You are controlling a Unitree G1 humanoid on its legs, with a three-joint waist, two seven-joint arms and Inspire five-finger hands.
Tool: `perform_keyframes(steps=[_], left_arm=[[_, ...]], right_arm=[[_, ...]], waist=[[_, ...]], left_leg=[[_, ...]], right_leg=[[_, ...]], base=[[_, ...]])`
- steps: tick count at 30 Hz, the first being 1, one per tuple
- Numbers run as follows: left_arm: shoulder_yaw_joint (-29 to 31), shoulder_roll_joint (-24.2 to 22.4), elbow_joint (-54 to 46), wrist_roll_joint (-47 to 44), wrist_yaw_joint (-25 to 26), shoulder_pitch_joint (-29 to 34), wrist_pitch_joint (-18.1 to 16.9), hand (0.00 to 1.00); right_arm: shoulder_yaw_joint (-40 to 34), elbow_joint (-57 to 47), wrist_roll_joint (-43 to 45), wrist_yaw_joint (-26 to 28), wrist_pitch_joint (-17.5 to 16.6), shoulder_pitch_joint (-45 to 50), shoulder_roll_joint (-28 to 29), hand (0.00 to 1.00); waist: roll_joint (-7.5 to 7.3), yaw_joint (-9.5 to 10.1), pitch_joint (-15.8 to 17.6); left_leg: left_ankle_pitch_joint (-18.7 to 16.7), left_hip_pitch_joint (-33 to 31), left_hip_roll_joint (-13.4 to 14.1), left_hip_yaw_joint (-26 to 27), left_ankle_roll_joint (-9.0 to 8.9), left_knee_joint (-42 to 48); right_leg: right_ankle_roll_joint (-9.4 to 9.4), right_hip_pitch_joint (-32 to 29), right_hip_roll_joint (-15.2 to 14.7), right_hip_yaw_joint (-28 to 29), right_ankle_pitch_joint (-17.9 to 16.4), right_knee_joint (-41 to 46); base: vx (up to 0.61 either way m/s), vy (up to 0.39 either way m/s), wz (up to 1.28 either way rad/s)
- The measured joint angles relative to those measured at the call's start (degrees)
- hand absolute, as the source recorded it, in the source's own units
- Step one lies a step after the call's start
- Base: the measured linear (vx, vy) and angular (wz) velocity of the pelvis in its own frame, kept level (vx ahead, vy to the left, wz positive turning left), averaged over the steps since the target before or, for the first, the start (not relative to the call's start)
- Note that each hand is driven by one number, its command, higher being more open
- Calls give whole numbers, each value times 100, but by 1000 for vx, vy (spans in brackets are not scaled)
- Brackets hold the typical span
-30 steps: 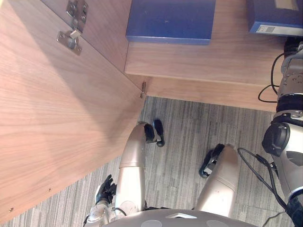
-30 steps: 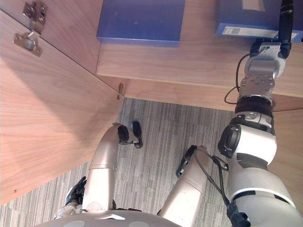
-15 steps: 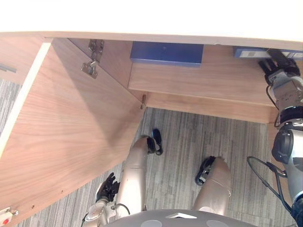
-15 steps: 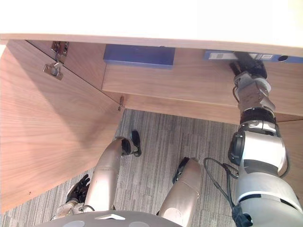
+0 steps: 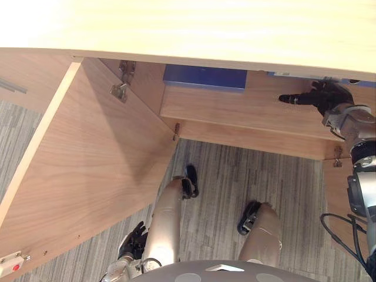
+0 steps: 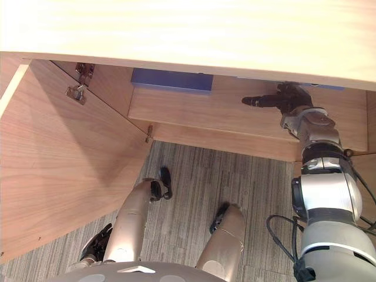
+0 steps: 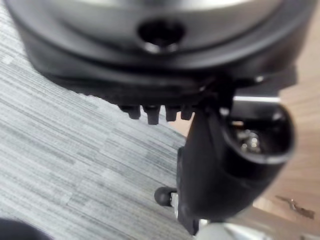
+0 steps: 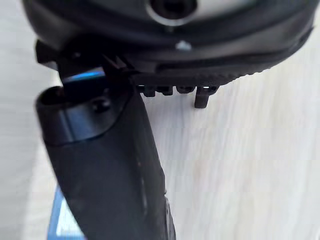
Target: Walk over to the cabinet, pick up the folder, carry it to the office cabinet, place the folder inside the office cabinet, then close the office cabinet door
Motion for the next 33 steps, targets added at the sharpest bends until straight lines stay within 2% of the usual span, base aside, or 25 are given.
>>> perform_keyframes(steps=[5,9,15,18,25,31,33], left_arm=[[40,-4,-12,141,-32,29,-2,100],[56,38,-110,145,-34,75,0,100],[47,37,-305,196,-40,205,17,100],[61,50,-401,209,-38,281,45,100],[165,112,-461,213,-37,304,129,100],[278,142,-961,209,-113,268,47,100],[286,162,-964,210,-120,255,-2,100]], right_arm=[[401,-264,-1140,196,-176,247,0,100],[611,-451,-1464,215,-211,427,0,100],[1217,-1105,-3011,233,-320,721,-1,100],[1533,-1659,-3650,232,-318,1099,7,100],[1952,-2467,-4091,305,-336,1776,-2,100],[2406,-2717,-4075,735,-463,1985,-10,100],[2434,-2792,-4029,854,-470,1987,-26,100]], waist=[[-73,60,-30],[-148,75,-71],[-178,79,-74],[-249,75,-99],[-334,12,-102],[-399,21,-104],[-426,13,-120]], left_leg=[[2,126,-16,27,3,-96],[1,149,-20,47,5,-132],[2,324,-20,111,7,-247],[14,483,-15,151,-4,-388],[58,975,-17,196,-40,-784],[196,1490,-23,228,-56,-1236],[213,1525,-20,240,-72,-1295]], right_leg=[[-17,146,11,-30,55,-166],[-4,176,19,-35,87,-243],[9,322,40,-25,163,-404],[15,460,89,-28,224,-589],[61,1026,221,-158,444,-1198],[70,1599,366,-314,660,-1791],[66,1616,385,-319,682,-1850]], base=[[-2,13,-1],[0,17,-1],[-2,15,-4],[8,0,-8],[34,-2,-6],[40,-31,-6],[27,-41,-4]])
